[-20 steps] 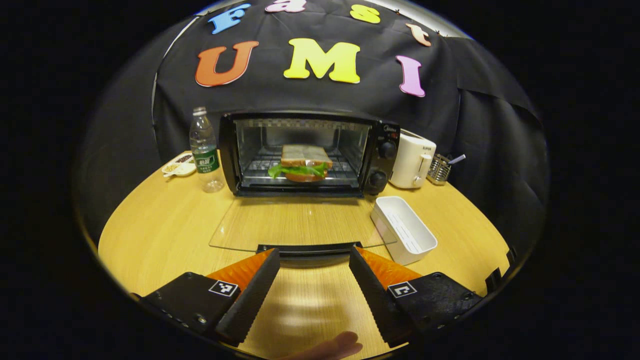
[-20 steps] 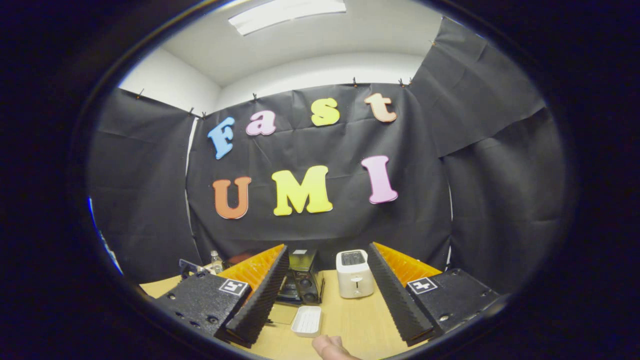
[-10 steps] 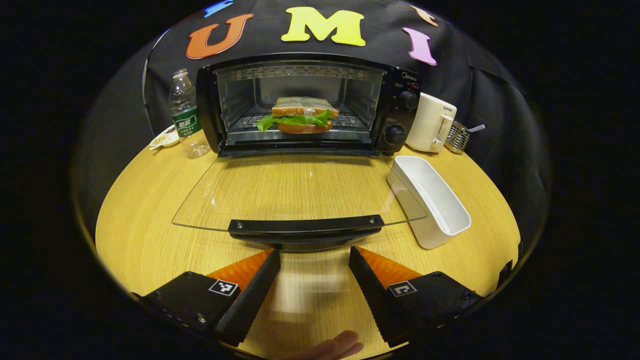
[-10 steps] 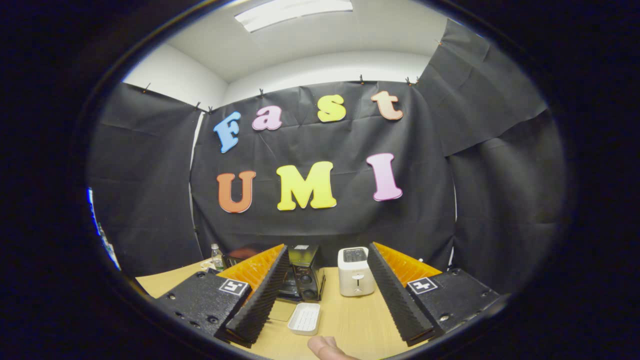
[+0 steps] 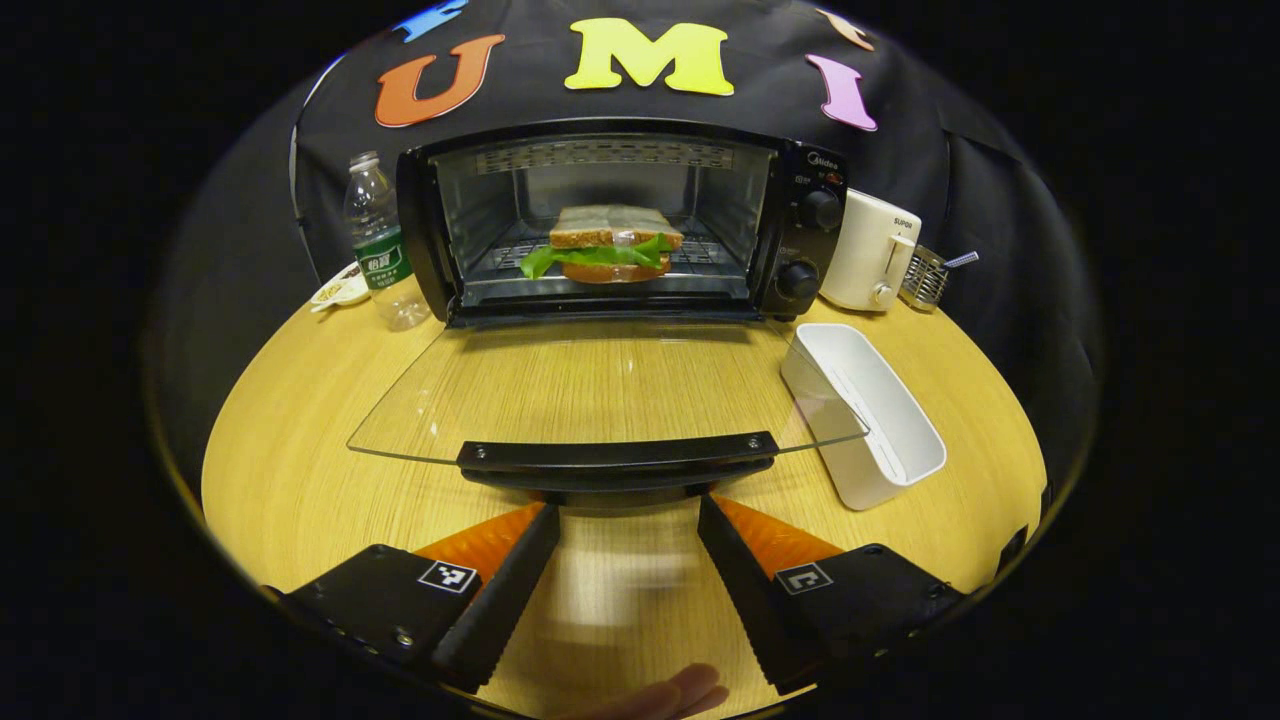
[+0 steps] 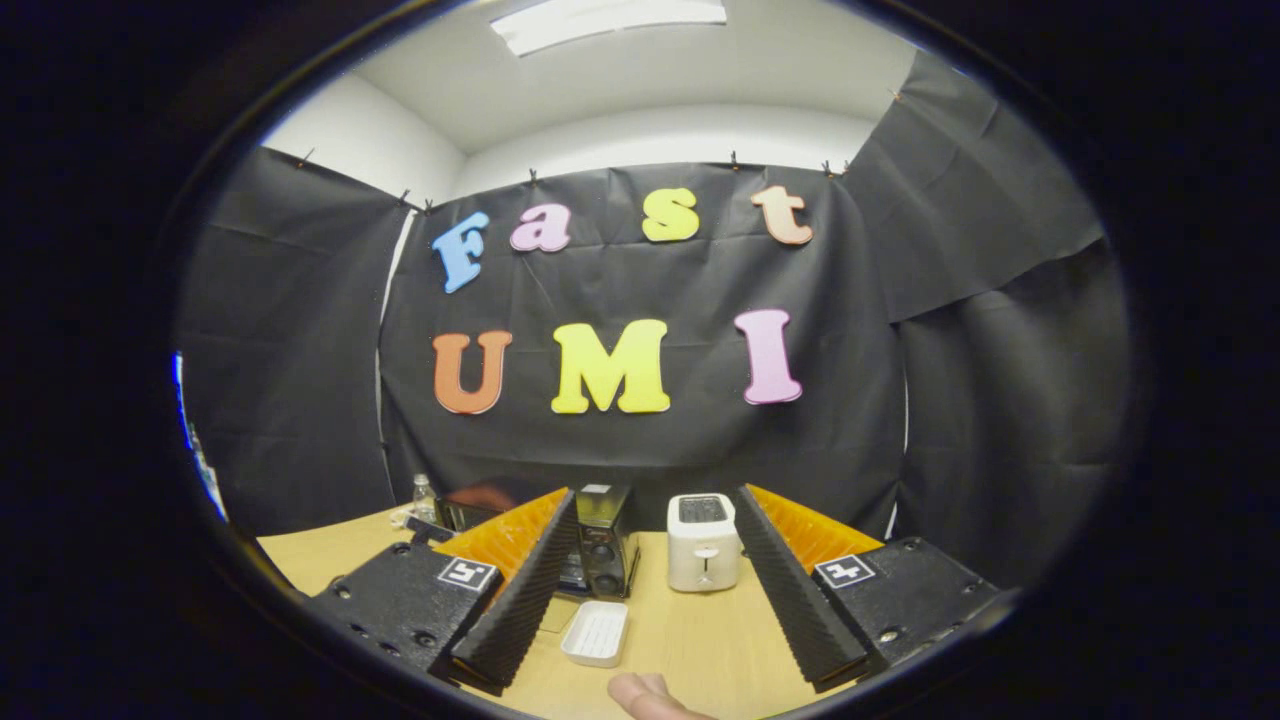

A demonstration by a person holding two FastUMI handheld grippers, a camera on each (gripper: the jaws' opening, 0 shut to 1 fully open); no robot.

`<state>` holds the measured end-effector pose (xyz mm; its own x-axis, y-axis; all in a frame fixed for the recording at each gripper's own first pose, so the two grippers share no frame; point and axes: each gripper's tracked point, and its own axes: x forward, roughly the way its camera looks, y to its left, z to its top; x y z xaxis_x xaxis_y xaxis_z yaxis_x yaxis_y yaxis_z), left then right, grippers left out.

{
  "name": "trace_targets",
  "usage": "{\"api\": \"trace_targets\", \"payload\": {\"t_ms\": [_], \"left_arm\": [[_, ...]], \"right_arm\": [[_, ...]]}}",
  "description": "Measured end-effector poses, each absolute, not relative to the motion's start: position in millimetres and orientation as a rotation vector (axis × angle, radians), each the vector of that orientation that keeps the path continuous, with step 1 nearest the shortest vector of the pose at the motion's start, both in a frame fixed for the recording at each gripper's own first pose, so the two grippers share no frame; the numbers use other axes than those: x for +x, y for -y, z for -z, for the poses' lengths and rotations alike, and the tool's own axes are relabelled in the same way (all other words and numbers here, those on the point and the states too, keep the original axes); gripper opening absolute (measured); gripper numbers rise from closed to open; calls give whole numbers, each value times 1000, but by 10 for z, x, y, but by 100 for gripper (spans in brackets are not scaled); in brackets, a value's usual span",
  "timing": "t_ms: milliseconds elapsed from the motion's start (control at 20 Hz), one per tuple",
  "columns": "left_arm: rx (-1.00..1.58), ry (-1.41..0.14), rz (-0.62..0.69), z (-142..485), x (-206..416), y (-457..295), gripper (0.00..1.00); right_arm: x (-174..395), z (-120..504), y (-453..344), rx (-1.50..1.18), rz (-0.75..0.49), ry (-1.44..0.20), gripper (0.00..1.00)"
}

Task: Open the electric oven with the left hand, put the food in, and close the electric oven.

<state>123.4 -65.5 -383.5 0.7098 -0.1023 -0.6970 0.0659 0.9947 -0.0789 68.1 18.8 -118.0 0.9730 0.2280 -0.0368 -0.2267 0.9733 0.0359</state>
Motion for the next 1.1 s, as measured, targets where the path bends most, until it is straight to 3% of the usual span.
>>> {"api": "trace_targets", "payload": {"t_ms": [250,300,350,1100], "left_arm": [[-68,-739,91,3655,1345,624,93],[-68,-728,96,3612,1373,621,93],[-67,-721,97,3575,1410,607,93],[-46,-543,75,2961,2375,473,95]], "right_arm": [[696,1226,-193,46,-238,-63,100],[696,1224,-175,47,-234,-64,90],[693,1220,-159,47,-231,-65,100],[541,1197,-103,36,-202,-71,100]]}}
